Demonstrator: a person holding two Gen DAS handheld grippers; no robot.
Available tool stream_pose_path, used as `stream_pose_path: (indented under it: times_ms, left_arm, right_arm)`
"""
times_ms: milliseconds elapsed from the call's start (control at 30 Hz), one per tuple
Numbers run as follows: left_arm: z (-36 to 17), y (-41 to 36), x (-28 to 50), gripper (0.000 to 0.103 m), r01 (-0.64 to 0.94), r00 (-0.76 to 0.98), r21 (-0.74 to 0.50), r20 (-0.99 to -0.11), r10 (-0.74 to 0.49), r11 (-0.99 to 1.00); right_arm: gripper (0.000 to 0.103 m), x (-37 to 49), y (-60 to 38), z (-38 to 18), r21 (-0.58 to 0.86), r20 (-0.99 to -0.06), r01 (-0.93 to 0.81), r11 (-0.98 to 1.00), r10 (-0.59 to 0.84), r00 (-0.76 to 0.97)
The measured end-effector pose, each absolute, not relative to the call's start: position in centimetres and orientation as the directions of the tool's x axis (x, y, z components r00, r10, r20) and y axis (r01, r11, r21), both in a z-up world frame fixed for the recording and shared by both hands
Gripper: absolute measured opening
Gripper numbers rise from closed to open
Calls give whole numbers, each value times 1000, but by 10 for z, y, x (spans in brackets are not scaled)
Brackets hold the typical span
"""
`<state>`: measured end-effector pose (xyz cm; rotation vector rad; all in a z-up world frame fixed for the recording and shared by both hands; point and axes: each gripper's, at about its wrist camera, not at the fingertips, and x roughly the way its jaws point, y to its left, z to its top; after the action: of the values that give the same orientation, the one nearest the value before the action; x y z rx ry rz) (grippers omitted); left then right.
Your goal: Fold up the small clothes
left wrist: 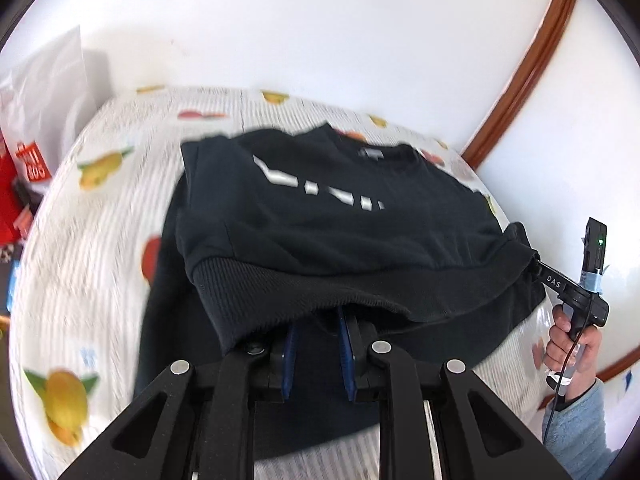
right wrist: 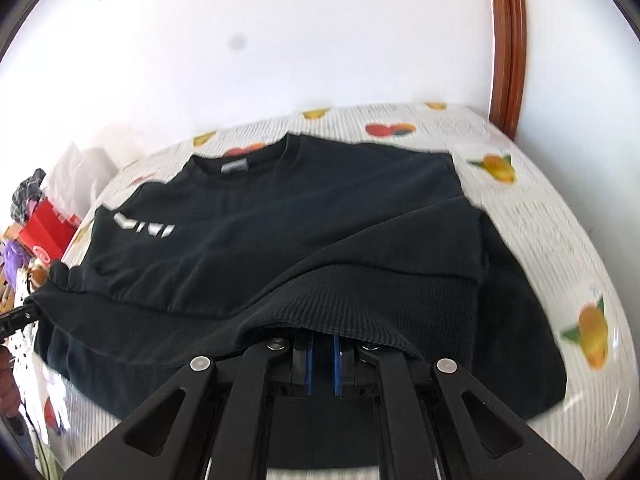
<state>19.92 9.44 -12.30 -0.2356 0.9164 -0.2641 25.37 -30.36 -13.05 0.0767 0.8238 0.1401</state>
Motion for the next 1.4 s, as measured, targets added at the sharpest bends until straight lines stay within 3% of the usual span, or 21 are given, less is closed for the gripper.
stream_pose_path:
  times_ms: [200, 400, 667, 767, 833, 900, 1000, 1067, 1400]
  left_arm:
    - [-110, 95, 240, 18, 116, 612, -300, -729, -306, 947]
    - [-113, 93, 279, 19, 108, 619, -271, -734, -278, 956]
    - [-104, 101, 300, 20, 80, 662, -262, -708, -248, 962]
    - [-101, 103, 301, 20, 85, 652, -252, -717, -246, 964]
    - [-101, 105, 300, 20, 87, 652, -240, -720, -238, 967]
    - [-102, 110, 297, 20, 79, 653, -232, -723, -226, 970]
    - [-107, 120, 295, 21, 62, 646, -233, -732, -217, 970]
    - [-114, 127, 296, 33, 39, 640, -225, -742, -197, 974]
    - [-142, 124, 315, 33, 19, 600, -148, -789, -130, 989]
  right_arm:
    - [5, 292, -307, -120, 134, -700, -102, 986, 167, 694]
    - [4, 336, -309, -134, 73, -734, -101, 992, 122, 668]
    - [5, 362, -303, -117, 123, -719, -188, 974, 218, 660]
    - [11, 361, -299, -102, 108, -694, -196, 975, 215, 687]
    - [37, 358, -297, -85, 61, -662, -199, 978, 189, 725]
    - [46, 354, -299, -72, 27, -629, -197, 980, 170, 759]
    - [49, 350, -306, -68, -12, -634, -193, 981, 141, 760]
    - [54, 347, -314, -74, -40, -639, -180, 983, 113, 761]
    - [57, 373, -352, -137, -32, -744, -80, 996, 30, 668]
